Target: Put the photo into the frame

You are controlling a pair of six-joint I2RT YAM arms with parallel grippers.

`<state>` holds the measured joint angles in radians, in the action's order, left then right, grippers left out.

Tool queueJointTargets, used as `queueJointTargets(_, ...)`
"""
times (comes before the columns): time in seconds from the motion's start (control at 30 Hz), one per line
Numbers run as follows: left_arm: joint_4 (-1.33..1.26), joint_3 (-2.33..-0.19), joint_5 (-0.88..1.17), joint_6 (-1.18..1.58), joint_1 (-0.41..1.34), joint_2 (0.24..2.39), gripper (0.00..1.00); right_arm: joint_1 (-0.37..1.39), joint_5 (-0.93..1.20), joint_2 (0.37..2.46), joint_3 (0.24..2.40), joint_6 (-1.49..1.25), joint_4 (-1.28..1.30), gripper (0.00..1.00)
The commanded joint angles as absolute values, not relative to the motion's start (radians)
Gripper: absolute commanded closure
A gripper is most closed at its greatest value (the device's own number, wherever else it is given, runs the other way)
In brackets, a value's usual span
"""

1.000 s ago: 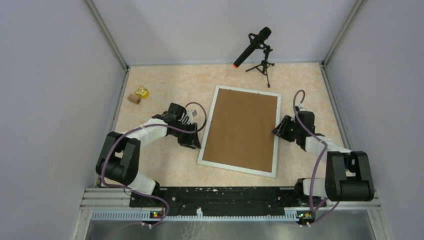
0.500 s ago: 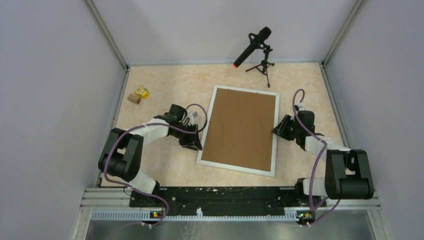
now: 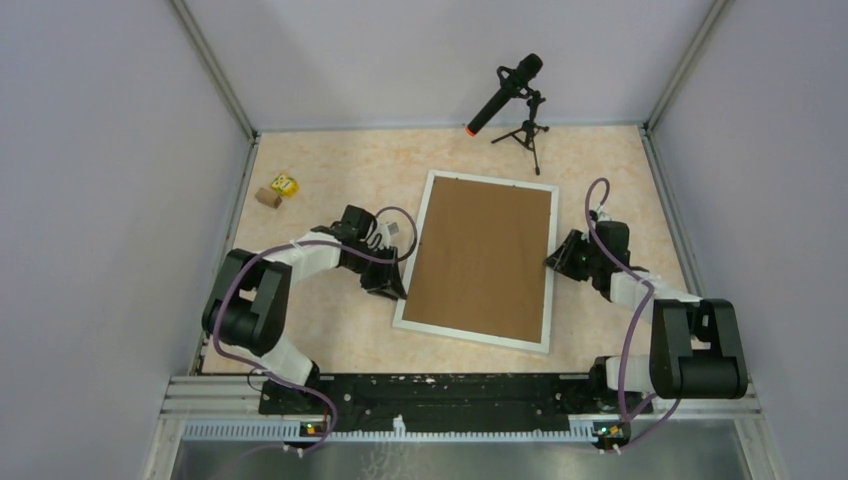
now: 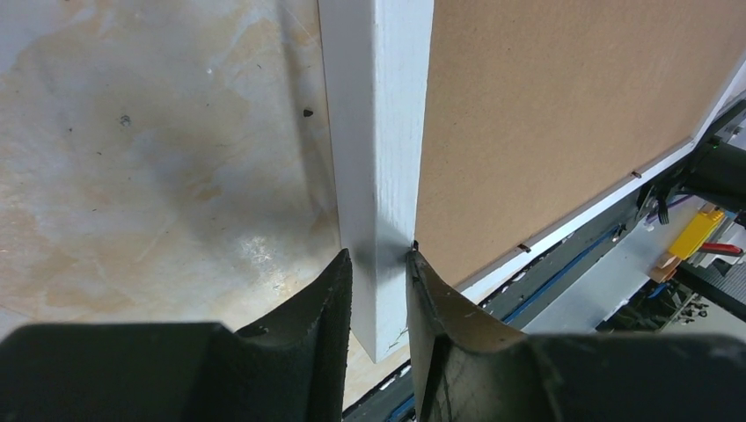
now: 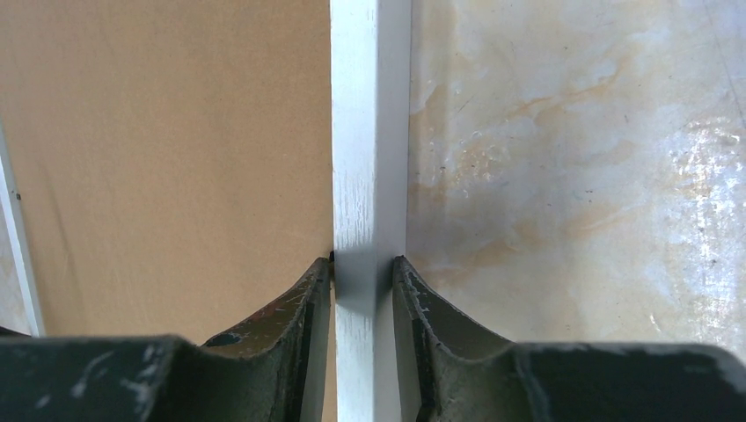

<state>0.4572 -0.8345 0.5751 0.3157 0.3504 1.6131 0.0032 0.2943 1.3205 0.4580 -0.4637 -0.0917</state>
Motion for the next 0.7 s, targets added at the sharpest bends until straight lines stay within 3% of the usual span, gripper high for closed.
queueJointTargets(0.0, 0.398, -0.852, 0.461, 0.309, 0.376, 1.660, 0.67, 0.014, 0.337, 1.346, 0.437, -0.446, -0.127, 0.72)
queueJointTargets(0.67, 0.479, -0.954, 0.137, 0.430, 0.538, 1.785, 0.65, 0.014, 0.345, 1.345, 0.429, -0.448, -0.136, 0.74)
